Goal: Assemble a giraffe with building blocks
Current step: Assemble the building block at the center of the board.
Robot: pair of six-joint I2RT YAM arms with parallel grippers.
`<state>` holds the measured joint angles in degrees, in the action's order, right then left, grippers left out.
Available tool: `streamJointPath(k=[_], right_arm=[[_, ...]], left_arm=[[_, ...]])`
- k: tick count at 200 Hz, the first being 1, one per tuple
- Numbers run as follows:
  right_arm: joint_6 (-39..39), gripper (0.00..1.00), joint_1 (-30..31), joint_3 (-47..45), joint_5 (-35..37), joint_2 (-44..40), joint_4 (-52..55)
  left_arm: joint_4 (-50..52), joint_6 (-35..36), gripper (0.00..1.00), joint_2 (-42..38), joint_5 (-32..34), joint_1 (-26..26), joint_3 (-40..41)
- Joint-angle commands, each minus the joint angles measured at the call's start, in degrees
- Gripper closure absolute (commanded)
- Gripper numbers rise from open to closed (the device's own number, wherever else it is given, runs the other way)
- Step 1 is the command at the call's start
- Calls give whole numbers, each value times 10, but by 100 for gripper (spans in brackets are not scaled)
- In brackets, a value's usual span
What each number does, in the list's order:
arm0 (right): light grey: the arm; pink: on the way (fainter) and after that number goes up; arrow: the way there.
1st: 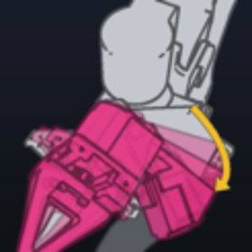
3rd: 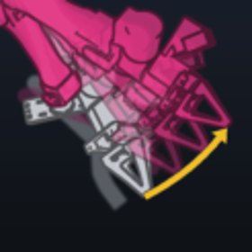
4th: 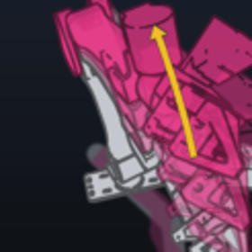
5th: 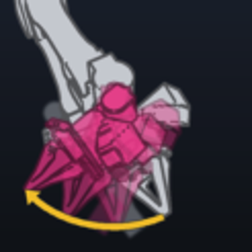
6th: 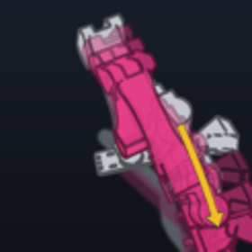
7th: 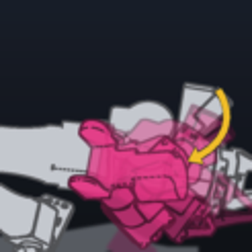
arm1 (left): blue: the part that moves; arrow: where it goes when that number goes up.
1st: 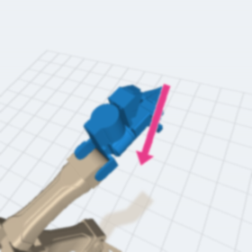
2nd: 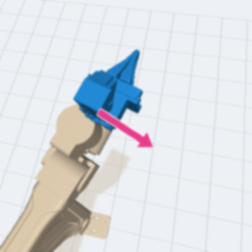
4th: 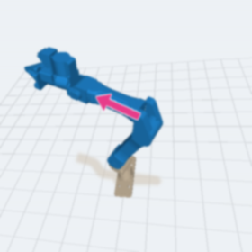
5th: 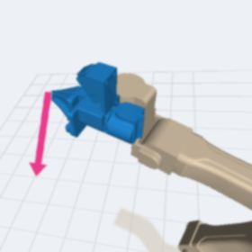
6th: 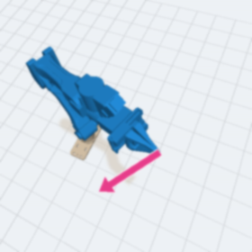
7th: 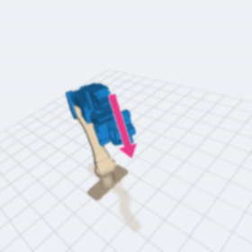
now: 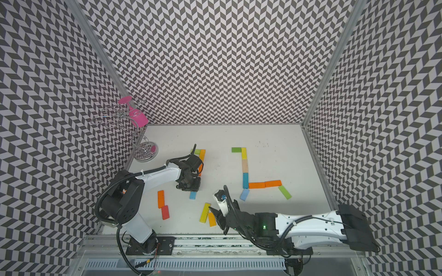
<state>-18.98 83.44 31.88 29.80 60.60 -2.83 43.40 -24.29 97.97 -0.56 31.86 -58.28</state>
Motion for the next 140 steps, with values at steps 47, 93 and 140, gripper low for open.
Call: streamJointPath(k=[47,93,140], right_arm=[[4,53,-4,19,0,7,-11],[3,53,-11,11,4,-9,-9],[0,53,-15,3,2,-14,-13]], left_arm=[[0,-7,67,49,21,-6,-60],[-2,-13,69,69,21,-13,-76],[4,-16,71,78,24,-23,-93]])
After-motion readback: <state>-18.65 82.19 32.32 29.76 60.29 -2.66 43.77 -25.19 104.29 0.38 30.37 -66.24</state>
